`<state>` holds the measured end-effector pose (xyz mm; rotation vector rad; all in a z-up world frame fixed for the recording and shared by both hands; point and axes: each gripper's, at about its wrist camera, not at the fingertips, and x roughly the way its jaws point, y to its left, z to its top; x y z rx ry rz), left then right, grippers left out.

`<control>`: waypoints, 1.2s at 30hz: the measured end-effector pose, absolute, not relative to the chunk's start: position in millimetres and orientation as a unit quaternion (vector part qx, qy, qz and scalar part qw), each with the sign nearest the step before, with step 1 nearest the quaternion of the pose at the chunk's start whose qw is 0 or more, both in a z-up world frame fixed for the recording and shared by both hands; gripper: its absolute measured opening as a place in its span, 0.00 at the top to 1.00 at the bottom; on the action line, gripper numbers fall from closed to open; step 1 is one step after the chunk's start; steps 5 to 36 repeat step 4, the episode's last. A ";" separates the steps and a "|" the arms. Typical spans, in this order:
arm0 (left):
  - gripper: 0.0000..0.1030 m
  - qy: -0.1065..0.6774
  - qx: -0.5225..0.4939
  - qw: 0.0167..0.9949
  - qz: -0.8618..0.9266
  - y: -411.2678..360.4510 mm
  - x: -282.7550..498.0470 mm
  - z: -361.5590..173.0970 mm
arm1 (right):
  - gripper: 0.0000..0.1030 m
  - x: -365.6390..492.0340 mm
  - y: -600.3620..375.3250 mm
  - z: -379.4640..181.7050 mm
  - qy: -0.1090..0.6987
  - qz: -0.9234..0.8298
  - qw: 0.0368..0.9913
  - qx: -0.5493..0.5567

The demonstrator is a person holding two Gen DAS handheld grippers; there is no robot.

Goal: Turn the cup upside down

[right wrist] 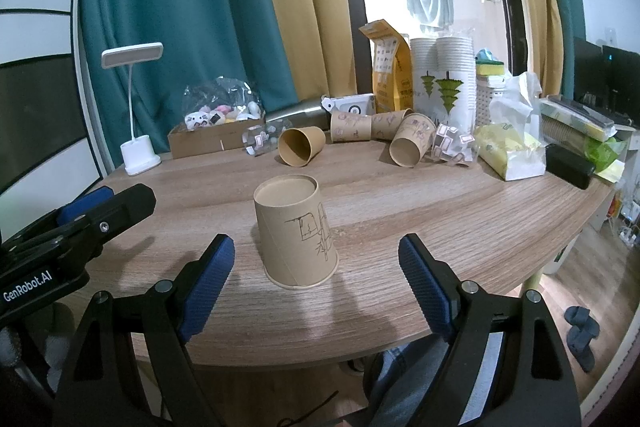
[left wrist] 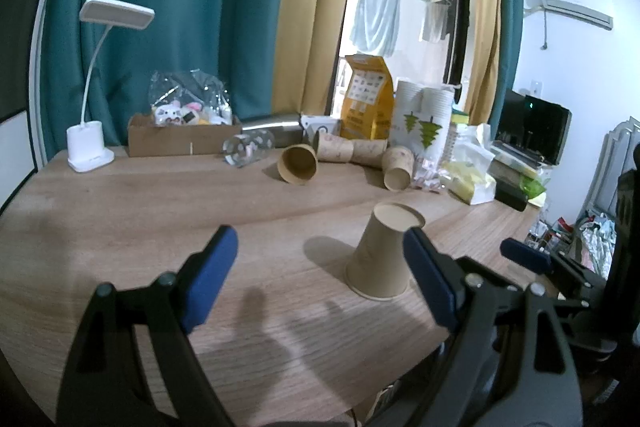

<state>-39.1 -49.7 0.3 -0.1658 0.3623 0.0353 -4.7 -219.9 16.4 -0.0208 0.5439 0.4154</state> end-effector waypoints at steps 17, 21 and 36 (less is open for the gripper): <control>0.16 0.181 -0.085 0.980 0.019 -50.9 -38.8 -2.7 | 0.16 -6.9 -216.5 14.5 0.269 0.206 0.941 -0.010; 0.16 0.181 -0.085 0.980 0.019 -50.9 -38.8 -2.7 | 0.16 -6.9 -216.5 14.5 0.269 0.206 0.941 -0.010; 0.16 0.181 -0.085 0.980 0.019 -50.9 -38.8 -2.7 | 0.16 -6.9 -216.5 14.5 0.269 0.206 0.941 -0.010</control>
